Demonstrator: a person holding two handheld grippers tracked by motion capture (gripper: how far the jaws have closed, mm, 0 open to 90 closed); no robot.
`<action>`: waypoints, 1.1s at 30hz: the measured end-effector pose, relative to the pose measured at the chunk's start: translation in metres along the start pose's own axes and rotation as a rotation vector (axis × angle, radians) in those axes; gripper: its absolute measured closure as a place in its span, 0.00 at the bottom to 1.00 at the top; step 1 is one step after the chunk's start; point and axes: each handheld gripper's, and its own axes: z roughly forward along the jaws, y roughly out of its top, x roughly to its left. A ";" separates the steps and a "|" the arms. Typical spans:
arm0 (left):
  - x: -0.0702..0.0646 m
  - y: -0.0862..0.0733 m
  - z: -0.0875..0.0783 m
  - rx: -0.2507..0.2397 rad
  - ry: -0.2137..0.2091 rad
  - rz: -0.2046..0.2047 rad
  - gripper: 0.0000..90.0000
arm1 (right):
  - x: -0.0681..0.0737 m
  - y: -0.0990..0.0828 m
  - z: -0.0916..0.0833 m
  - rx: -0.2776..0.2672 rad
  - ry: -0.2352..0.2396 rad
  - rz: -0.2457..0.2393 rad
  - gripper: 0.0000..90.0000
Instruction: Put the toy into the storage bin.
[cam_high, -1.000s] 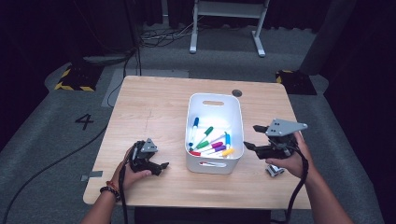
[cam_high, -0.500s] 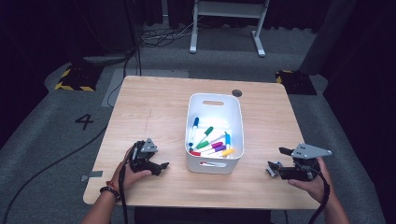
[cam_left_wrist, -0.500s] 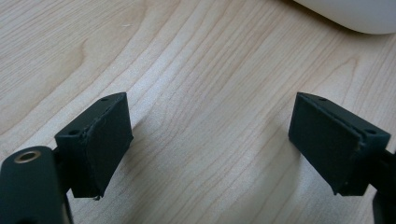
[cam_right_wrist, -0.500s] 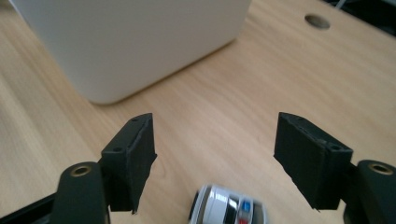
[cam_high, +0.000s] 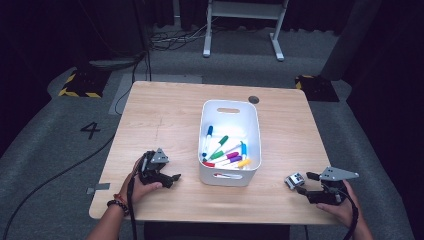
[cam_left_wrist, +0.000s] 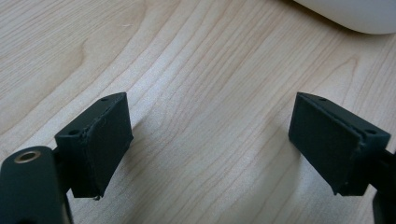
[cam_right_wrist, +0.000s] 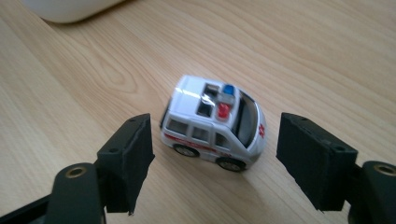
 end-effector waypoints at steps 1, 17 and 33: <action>0.000 0.000 0.000 0.002 -0.002 -0.004 0.15 | -0.002 -0.002 0.002 0.007 0.002 0.007 0.31; 0.000 0.000 0.000 0.000 0.000 0.000 0.15 | -0.015 0.002 0.033 0.004 0.112 -0.030 0.26; 0.000 0.000 0.001 0.000 -0.005 -0.004 0.15 | 0.006 0.041 0.076 0.031 0.015 0.011 0.27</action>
